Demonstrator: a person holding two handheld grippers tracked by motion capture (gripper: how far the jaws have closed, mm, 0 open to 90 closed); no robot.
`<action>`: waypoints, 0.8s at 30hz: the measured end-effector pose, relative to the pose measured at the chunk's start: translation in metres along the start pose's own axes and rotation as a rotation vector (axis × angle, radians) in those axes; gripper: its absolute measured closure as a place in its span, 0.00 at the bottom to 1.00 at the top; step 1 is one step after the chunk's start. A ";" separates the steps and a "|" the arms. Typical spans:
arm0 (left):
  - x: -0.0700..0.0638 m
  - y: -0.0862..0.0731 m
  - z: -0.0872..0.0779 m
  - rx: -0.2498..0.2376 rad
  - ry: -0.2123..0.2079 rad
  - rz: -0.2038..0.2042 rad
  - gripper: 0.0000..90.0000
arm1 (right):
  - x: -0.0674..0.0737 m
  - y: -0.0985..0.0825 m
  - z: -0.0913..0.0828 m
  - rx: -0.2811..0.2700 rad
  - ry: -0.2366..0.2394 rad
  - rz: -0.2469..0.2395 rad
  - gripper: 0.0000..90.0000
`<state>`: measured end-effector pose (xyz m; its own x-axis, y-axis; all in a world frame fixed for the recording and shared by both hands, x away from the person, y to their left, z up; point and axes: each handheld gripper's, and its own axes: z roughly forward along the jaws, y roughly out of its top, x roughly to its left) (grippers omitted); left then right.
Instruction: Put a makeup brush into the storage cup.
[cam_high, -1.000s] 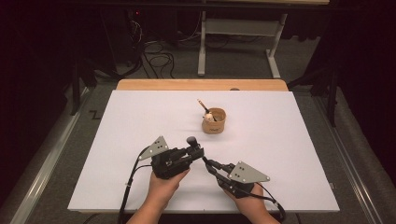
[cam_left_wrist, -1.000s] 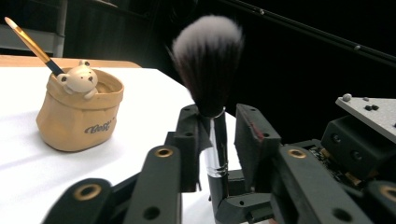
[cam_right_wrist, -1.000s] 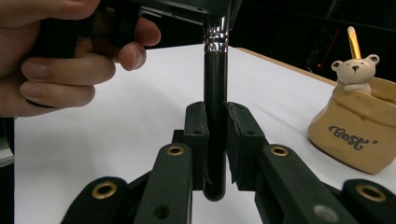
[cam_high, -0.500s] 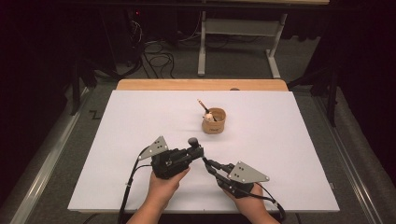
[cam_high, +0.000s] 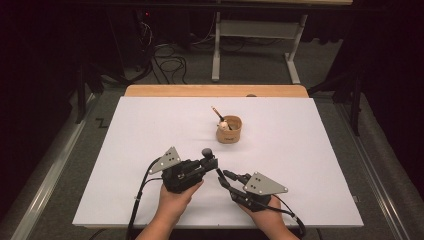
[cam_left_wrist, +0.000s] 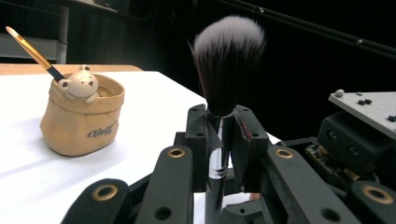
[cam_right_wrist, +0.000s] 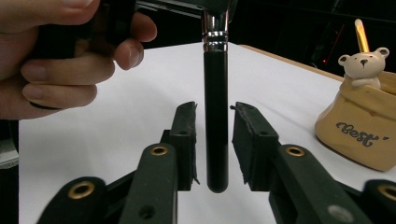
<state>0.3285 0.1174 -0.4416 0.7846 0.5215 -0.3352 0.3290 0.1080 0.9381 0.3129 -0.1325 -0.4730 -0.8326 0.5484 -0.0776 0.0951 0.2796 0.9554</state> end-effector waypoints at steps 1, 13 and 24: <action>0.000 0.000 0.000 0.005 0.007 0.008 0.87 | 0.000 0.000 0.000 0.000 0.006 0.001 0.76; -0.014 -0.001 0.007 0.071 0.045 0.111 0.87 | -0.001 0.001 0.000 -0.001 -0.004 0.032 0.66; -0.021 -0.001 0.013 0.126 0.082 0.180 0.87 | -0.002 0.003 -0.001 -0.007 -0.004 0.057 0.63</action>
<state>0.3183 0.0954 -0.4361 0.7933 0.5901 -0.1501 0.2543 -0.0971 0.9622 0.3144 -0.1332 -0.4696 -0.8236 0.5667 -0.0239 0.1386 0.2419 0.9604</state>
